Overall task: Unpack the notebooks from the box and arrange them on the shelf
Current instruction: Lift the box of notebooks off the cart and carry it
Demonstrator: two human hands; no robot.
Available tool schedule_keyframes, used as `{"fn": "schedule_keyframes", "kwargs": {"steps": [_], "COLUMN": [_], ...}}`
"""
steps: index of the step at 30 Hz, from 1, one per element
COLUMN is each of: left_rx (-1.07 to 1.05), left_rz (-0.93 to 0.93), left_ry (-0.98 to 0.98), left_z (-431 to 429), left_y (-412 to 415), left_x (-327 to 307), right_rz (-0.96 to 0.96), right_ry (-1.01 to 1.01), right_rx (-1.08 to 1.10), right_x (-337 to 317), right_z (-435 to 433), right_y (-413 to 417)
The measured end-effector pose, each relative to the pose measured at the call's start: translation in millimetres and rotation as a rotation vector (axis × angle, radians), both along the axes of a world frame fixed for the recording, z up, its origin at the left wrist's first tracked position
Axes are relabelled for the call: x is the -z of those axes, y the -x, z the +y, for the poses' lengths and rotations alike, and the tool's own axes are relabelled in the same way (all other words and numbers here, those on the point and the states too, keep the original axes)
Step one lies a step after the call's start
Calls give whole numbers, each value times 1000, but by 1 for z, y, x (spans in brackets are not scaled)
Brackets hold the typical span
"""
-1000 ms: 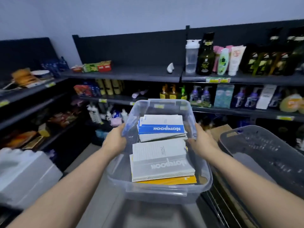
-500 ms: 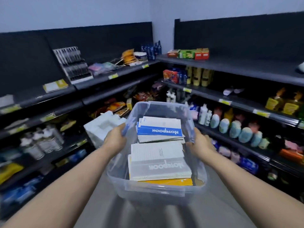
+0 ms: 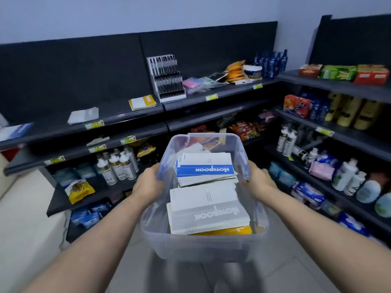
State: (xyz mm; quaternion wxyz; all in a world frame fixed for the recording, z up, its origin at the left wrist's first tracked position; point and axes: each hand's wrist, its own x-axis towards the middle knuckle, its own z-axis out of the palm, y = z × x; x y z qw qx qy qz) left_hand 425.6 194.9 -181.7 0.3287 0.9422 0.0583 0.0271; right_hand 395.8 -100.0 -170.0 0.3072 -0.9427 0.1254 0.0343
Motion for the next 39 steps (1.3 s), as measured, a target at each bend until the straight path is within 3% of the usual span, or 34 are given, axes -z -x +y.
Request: {"fn": "schedule_keyframes", "kwargs": {"steps": [13, 22, 31, 39], "left_rx": [-111, -205, -264, -296], "left_rz": [52, 57, 112, 130], "left_ry": [68, 3, 7, 43], "left_z": [21, 11, -6, -19], "left_y": [-188, -273, -321, -309], "left_x": [29, 59, 110, 138], "right_rz": [111, 146, 161, 220], "right_ry": [-47, -62, 8, -49], "right_rx": [-113, -138, -164, -105], "right_x": [37, 61, 57, 113], "right_z": [35, 35, 34, 24], "right_y": [-241, -352, -398, -412]}}
